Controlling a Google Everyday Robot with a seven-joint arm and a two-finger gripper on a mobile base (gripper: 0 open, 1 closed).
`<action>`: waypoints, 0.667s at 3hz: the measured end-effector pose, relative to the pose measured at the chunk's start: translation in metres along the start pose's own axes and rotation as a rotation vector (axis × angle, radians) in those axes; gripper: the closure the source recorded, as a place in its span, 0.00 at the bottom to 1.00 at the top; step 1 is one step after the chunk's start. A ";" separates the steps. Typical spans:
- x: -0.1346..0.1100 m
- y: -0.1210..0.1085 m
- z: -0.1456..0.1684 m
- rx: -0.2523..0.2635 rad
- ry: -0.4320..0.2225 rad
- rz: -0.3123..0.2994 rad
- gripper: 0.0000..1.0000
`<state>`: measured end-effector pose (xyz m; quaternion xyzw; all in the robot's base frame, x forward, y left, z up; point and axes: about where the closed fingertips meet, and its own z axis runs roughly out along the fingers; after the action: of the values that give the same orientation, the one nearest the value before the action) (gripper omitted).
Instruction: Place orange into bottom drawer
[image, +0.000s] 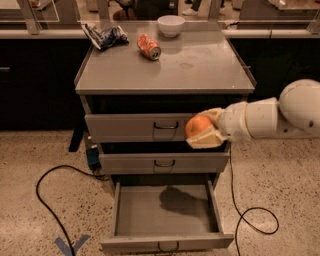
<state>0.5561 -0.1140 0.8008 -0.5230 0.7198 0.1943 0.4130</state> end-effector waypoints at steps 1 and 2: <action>0.041 0.025 0.031 -0.059 0.020 0.067 1.00; 0.041 0.025 0.031 -0.059 0.020 0.067 1.00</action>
Offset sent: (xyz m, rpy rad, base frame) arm -0.0121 0.0050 -0.0453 0.0130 0.0746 0.0015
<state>0.5409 -0.1070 0.7466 -0.5124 0.7349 0.2241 0.3836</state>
